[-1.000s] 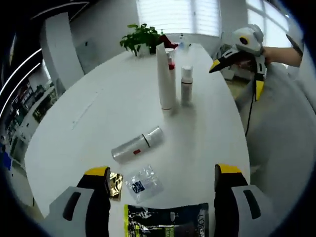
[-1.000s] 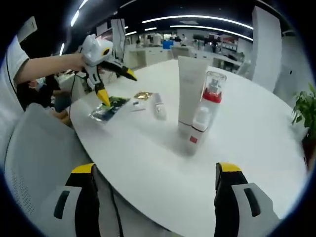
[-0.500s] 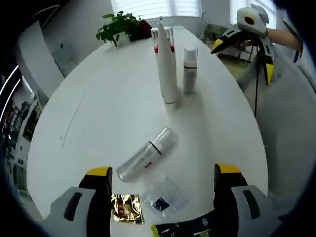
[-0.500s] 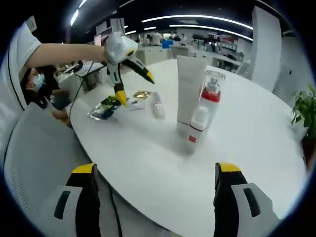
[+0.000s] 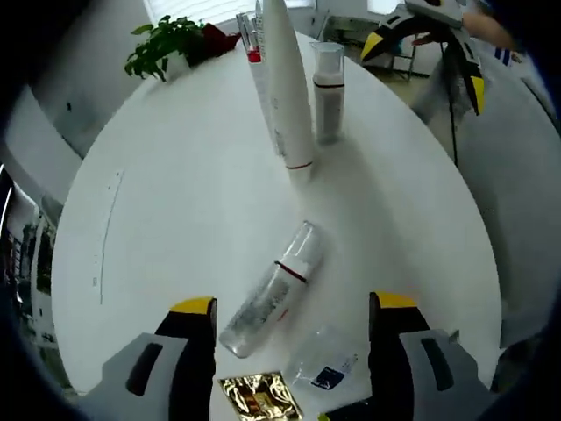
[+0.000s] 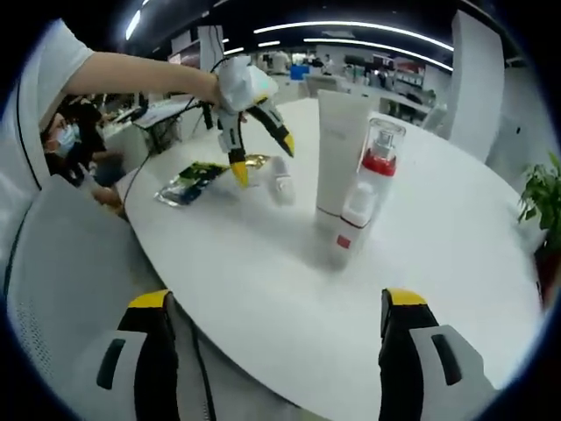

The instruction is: Arrange the skincare products in the storage area until every visible bottle or jar stands upright without overlapping.

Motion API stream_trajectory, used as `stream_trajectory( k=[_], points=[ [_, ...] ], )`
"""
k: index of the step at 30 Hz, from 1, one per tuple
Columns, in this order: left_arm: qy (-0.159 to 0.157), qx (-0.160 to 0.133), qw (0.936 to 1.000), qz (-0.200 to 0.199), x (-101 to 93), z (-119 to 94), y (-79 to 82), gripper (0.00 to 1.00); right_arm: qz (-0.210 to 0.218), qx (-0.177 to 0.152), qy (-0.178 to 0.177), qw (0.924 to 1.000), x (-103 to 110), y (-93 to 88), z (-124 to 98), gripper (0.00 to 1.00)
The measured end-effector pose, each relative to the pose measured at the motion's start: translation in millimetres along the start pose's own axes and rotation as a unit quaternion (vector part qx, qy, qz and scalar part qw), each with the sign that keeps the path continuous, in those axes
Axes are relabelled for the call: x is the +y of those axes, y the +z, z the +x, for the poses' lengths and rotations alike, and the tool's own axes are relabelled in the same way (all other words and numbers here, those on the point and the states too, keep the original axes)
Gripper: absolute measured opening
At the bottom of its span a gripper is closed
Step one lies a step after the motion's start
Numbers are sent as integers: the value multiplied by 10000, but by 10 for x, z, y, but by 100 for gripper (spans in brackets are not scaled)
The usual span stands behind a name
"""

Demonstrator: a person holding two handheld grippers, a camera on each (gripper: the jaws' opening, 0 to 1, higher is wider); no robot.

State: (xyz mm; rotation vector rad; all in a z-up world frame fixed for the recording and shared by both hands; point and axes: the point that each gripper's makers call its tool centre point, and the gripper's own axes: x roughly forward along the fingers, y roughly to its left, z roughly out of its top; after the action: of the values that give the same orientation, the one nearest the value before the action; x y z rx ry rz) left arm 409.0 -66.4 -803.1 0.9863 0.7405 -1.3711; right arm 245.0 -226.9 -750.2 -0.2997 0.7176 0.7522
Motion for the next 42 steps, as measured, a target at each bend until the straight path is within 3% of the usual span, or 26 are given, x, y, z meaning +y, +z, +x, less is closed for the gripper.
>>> stream_trajectory(
  k=[3,6,14,33,37,42],
  points=[
    [-58,136,9998,118,107,67,-71,59,32,-19,-22,10000,-8,4,-7,96],
    [-157,196,9994,232,71,98,-10,54,59,-11,-35,10000,-10,5,-11,96],
    [-316,414,9967,628,148,242,-27,32,49,24,-60,10000,-20,-10,-14,96],
    [-504,687,9928,836,140,291,-76,25,-86,165,-57,9998,-17,-55,2,96],
    [-522,648,9943,671,107,258,-40,24,-92,155,-71,9998,-20,-50,-1,96],
    [-456,390,9978,294,82,136,22,24,-98,105,-85,9999,-26,-29,-1,96]
  ],
)
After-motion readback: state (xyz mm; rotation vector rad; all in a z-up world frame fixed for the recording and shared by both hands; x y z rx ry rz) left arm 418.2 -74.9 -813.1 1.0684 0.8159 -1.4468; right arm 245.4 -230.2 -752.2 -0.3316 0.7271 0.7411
